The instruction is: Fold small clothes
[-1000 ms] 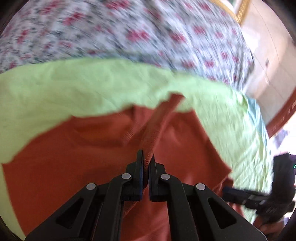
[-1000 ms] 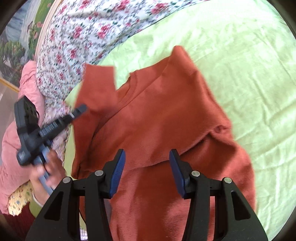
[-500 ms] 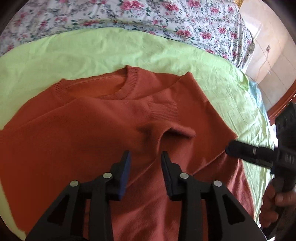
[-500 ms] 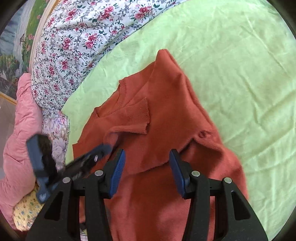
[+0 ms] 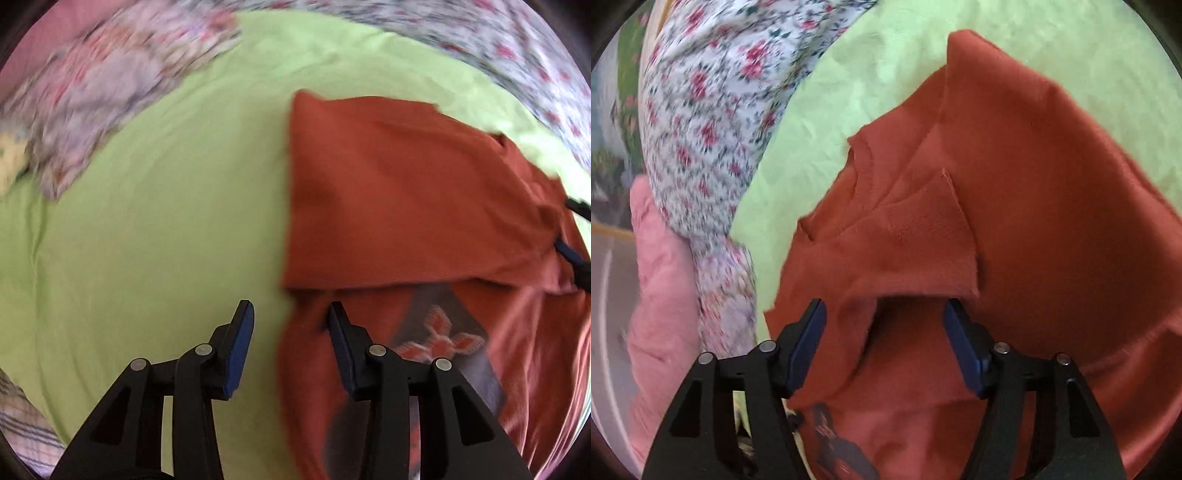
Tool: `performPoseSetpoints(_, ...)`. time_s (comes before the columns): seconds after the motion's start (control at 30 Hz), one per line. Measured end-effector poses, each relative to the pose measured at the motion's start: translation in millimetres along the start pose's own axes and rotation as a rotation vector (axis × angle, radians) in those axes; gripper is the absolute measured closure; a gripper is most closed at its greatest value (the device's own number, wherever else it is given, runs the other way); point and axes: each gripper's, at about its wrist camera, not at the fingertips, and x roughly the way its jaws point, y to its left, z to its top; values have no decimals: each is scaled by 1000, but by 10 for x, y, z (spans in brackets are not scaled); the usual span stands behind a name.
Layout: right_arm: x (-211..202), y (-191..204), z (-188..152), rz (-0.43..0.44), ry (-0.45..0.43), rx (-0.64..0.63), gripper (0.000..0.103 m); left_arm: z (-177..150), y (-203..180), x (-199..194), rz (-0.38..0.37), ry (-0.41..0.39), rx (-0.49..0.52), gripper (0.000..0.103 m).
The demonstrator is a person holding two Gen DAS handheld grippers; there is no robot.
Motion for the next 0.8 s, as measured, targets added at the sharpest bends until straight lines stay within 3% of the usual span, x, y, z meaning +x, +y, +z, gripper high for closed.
performPoseSetpoints(0.1, 82, 37, 68, -47, -7, 12, 35, 121, 19, 145, -49, 13, -35, 60)
performPoseSetpoints(0.13, 121, 46, 97, -66, -4, 15, 41, 165, -17, 196, -48, 11, -31, 60)
performPoseSetpoints(0.17, 140, 42, 131, -74, -4, 17, 51, 202, -66, 229, -39, 5, -26, 60)
performPoseSetpoints(0.23, 187, 74, 200, -80, 7, 19, 97, 283, -132, 271, -26, -7, -26, 61)
performPoseSetpoints(0.3, 91, 158, 261, -63, -24, -3, 97, 335, -154, 281, -18, -13, -35, 61)
performPoseSetpoints(0.43, -557, 578, 316, 44, -231, -182, 97, 345, -75, 265, -20, -20, -64, 61)
performPoseSetpoints(0.5, -803, 566, 329, 17, -294, -223, 97, 339, -73, 270, -46, -16, -66, 60)
performPoseSetpoints(0.63, -649, 160, 307, -107, -194, -188, 97, 334, -84, 265, -38, -15, -72, 61)
performPoseSetpoints(0.8, -584, 7, 222, -118, -189, -201, 97, 350, 52, 278, -74, -4, -116, 61)
